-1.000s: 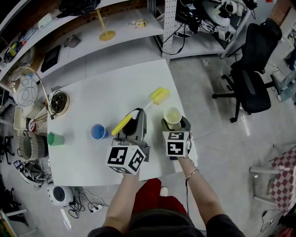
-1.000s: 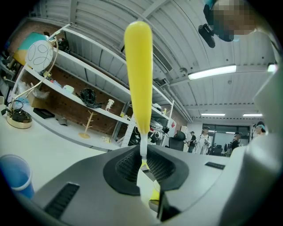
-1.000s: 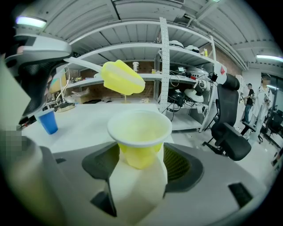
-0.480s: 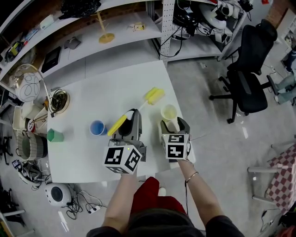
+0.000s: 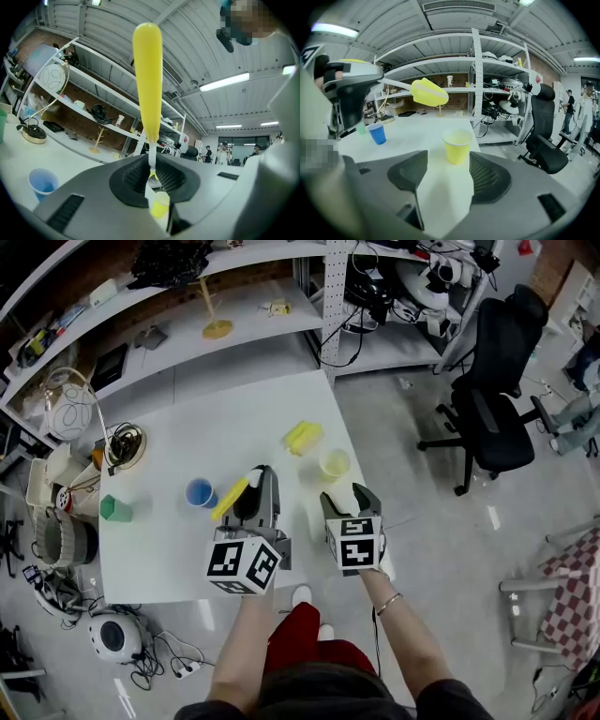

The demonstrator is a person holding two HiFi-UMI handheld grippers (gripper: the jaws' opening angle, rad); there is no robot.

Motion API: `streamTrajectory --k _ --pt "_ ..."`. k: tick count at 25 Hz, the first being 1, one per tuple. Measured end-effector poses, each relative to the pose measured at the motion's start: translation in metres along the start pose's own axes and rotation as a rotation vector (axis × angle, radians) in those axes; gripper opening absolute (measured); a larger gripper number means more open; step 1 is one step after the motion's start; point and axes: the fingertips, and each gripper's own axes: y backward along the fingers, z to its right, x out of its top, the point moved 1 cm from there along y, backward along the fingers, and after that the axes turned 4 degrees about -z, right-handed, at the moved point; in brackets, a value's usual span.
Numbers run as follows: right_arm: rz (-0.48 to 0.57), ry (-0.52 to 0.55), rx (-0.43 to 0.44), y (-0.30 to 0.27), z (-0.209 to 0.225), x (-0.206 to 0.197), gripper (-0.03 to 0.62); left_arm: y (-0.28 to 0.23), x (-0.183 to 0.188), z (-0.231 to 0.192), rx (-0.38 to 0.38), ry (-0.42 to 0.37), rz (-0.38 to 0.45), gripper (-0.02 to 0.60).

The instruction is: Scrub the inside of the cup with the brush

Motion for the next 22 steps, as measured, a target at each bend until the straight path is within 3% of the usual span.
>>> streamTrajectory --k 9,22 --pt "0.07 0.014 0.015 0.043 -0.008 0.01 0.243 0.031 0.013 0.022 -0.003 -0.016 0.033 0.043" --pt "0.168 0.047 0.007 0.102 -0.013 0.019 0.085 0.07 0.028 0.054 -0.014 -0.045 0.071 0.043"
